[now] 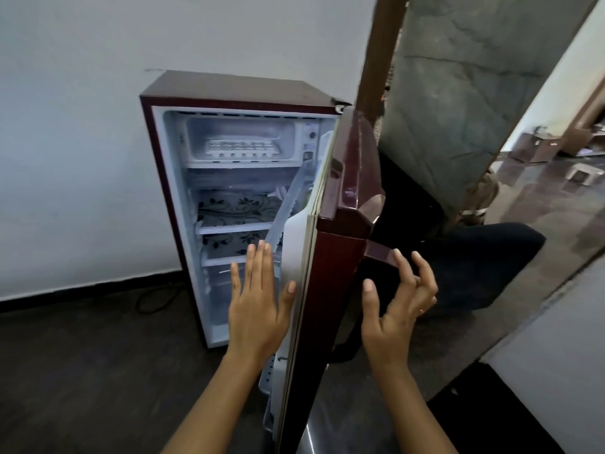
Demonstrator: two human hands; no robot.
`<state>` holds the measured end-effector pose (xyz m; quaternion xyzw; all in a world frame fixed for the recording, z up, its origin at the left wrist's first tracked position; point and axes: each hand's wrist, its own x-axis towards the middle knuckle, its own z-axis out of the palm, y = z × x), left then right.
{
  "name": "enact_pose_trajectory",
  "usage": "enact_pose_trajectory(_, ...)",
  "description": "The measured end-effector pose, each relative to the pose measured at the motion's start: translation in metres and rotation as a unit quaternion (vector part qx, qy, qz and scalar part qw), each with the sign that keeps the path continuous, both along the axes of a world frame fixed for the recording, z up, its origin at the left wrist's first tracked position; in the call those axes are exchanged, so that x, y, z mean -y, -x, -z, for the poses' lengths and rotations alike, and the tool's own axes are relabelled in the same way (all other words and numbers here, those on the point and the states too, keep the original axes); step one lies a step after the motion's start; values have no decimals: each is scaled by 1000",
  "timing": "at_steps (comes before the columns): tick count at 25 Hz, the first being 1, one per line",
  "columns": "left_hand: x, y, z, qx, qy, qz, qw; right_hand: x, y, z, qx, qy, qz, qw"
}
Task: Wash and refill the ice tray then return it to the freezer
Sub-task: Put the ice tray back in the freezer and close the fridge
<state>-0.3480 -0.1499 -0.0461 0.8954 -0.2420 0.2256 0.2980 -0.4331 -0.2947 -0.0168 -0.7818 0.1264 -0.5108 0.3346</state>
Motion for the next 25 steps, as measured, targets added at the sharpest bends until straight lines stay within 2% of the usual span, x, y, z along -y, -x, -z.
enact_pose_trajectory(3, -12, -2, 0, 23, 32, 32, 999, -17, -19, 4, -22, -26, 1, 999)
enact_pose_trajectory(9, -35, -26, -8, 79, 81, 41, 993, -34, -47, 2, -6, 57, -28, 998)
enact_pose_trajectory(14, -60, -56, -6, 90, 99, -12, 991, -50, -76, 6, -31, 93, -104, 990)
enact_pose_trajectory(25, -115, -119, -17, 57, -16, -71, 996, -89, -150, -1, -95, 202, -208, 952)
